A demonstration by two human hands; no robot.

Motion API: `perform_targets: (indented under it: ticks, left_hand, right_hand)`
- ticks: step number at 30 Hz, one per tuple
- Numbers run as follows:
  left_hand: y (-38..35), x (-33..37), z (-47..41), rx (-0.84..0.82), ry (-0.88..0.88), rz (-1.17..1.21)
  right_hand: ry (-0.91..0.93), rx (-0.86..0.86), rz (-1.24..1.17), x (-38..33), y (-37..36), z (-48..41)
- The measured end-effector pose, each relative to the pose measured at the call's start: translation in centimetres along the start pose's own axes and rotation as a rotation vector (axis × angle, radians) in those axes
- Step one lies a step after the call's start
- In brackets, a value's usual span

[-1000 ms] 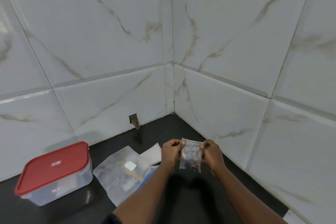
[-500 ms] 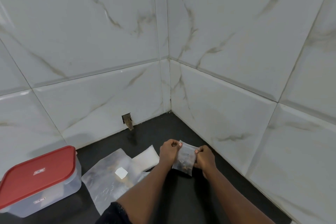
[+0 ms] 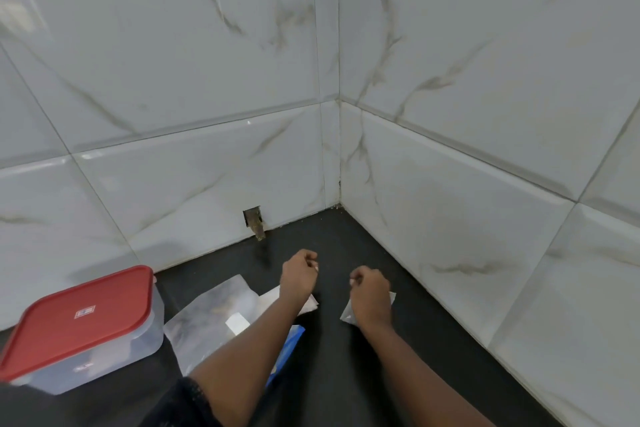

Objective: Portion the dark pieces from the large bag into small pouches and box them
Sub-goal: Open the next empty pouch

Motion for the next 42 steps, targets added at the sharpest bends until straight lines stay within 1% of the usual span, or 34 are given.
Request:
perform_targets:
  ticks: [2, 4, 7, 8, 10, 14, 19, 22, 25, 27, 29, 33, 38, 40, 42]
  left_hand:
    - [1.2, -0.5, -0.1, 0.022, -0.006, -0.125]
    - [2.4, -0.7, 0.0, 0.054, -0.042, -0.324]
    - [3.6, -0.6, 0.4, 0.085, -0.063, -0.57]
    - [4.0, -0.7, 0.4, 0.085, -0.056, -0.623]
    - [4.3, -1.1, 0.4, 0.075, -0.032, -0.646]
    - [4.4, -1.5, 0.5, 0.063, -0.053, -0.572]
    - [4.5, -0.8, 1.1, 0.094, -0.108, -0.499]
    - [4.6, 0.0, 1.7, 0.108, -0.124, -0.391]
    - [4.5, 1.1, 2.5, 0.059, -0.105, -0.196]
    - [4.7, 2.0, 2.9, 0.033, -0.095, -0.098]
    - [5.1, 2.9, 3.3, 0.027, -0.109, -0.052]
    - [6.7, 4.3, 4.0, 0.059, -0.11, 0.032]
    - [8.1, 5.8, 5.4, 0.036, -0.116, 0.18]
    - [8.7, 6.1, 6.2, -0.005, -0.123, 0.279]
    - [9.1, 6.3, 6.8, -0.069, -0.124, 0.326]
  right_hand:
    - [0.027, -0.136, 0.015, -1.4, -2.2, 0.2]
    - [0.01, -0.258, 0.065, -2.3, -4.5, 0.4]
    - [0.009, -0.317, 0.188, -3.1, -6.7, 0.6]
    - [0.013, -0.327, 0.233, -3.3, -7.2, 0.7]
    - [0.012, -0.33, 0.294, -3.5, -7.9, 0.7]
    - [-0.05, -0.26, 0.242, -3.3, -7.5, 0.4]
    - [-0.071, -0.264, 0.101, -3.5, -6.2, 0.2]
    - [-0.017, -0.232, -0.05, -4.2, -4.7, 0.2]
    - [0.08, -0.21, -0.162, -5.6, -2.6, 0.9]
    - [0.166, -0.192, -0.177, -6.6, -1.5, 1.5]
    - [0.242, -0.162, -0.195, -7.6, -0.2, 2.1]
    - [0.355, -0.126, -0.177, -9.3, 2.0, 3.4]
    - [0.392, -0.124, -0.169, -10.9, 3.8, 4.8]
    - [0.378, -0.118, -0.16, -11.4, 4.4, 5.2]
    - [0.354, -0.099, -0.158, -11.8, 5.0, 5.3]
Point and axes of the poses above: each hand's wrist, its own z-axis away from the middle knuckle, its own y-axis out of the back of the hand, x = y × z, the point moved 5 cm from there along -z, towards the middle knuckle, and after that the axes turned 13 degrees about z, right-handed, at the moved point
